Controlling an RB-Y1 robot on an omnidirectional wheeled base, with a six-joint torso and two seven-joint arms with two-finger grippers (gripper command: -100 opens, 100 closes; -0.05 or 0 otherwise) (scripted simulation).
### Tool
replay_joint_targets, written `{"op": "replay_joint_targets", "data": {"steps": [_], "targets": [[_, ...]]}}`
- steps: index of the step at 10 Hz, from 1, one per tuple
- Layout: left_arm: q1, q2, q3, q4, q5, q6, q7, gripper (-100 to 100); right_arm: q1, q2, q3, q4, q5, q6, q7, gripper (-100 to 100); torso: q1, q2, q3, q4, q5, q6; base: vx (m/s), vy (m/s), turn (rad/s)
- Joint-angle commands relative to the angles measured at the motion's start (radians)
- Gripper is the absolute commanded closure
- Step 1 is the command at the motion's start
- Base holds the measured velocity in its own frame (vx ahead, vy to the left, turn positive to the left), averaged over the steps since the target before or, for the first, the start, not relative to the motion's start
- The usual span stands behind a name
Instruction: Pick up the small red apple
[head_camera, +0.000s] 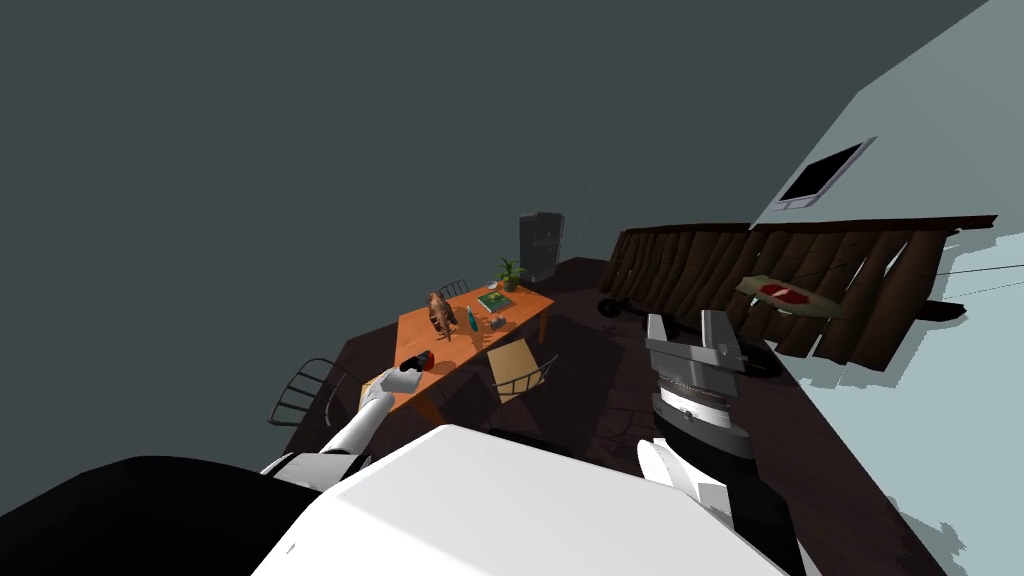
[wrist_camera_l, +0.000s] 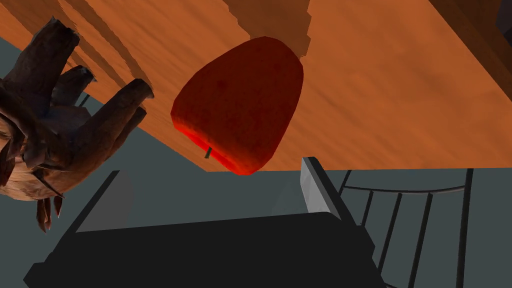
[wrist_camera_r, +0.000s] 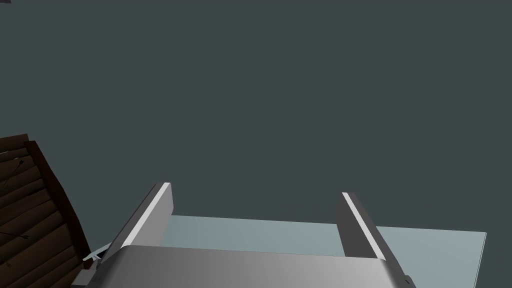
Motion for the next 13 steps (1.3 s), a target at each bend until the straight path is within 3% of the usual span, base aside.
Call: {"op": "replay_joint_targets", "data": {"steps": [1, 4, 5, 6, 7, 13], "targets": [[-0.015, 0.018, -0.001, 0.039, -0.004, 0.028, 0.000, -100, 0.000, 0.000, 0.000, 0.000, 0.000, 0.000, 0.000, 0, 0.000, 0.000, 0.000, 0.000, 0.000, 0.000, 0.032, 0.008, -0.028], [-0.034, 0.043, -0.001, 0.084, -0.010, 0.066, 0.001, -100, 0.000, 0.000, 0.000, 0.000, 0.000, 0.000, 0.000, 0, 0.000, 0.002, 0.001, 0.000, 0.000, 0.000, 0.008, 0.003, -0.006], [-0.029, 0.036, -0.001, 0.077, -0.010, 0.053, 0.001, -100, 0.000, 0.000, 0.000, 0.000, 0.000, 0.000, 0.000, 0, -0.001, 0.002, 0.001, 0.000, 0.000, 0.000, 0.000, 0.000, 0.000], [-0.029, 0.037, 0.000, 0.076, -0.011, 0.058, 0.002, 0, 0.000, 0.000, 0.000, 0.000, 0.000, 0.000, 0.000, 0, -0.001, 0.002, 0.001, 0.001, 0.000, 0.000, 0.000, 0.000, 0.000], [-0.047, 0.027, 0.026, 0.113, -0.051, 0.050, 0.024, -100, 0.000, 0.000, 0.000, 0.000, 0.000, 0.000, 0.000, 0, -0.001, 0.002, 0.001, 0.001, 0.000, 0.000, -0.041, 0.033, -0.190], [-0.100, -0.003, 0.106, 0.225, -0.169, 0.027, 0.091, -100, 0.000, 0.000, 0.000, 0.000, 0.000, 0.000, 0.000, 0, 0.002, 0.006, 0.004, 0.001, 0.001, 0.000, -0.067, 0.051, -0.160]]}}
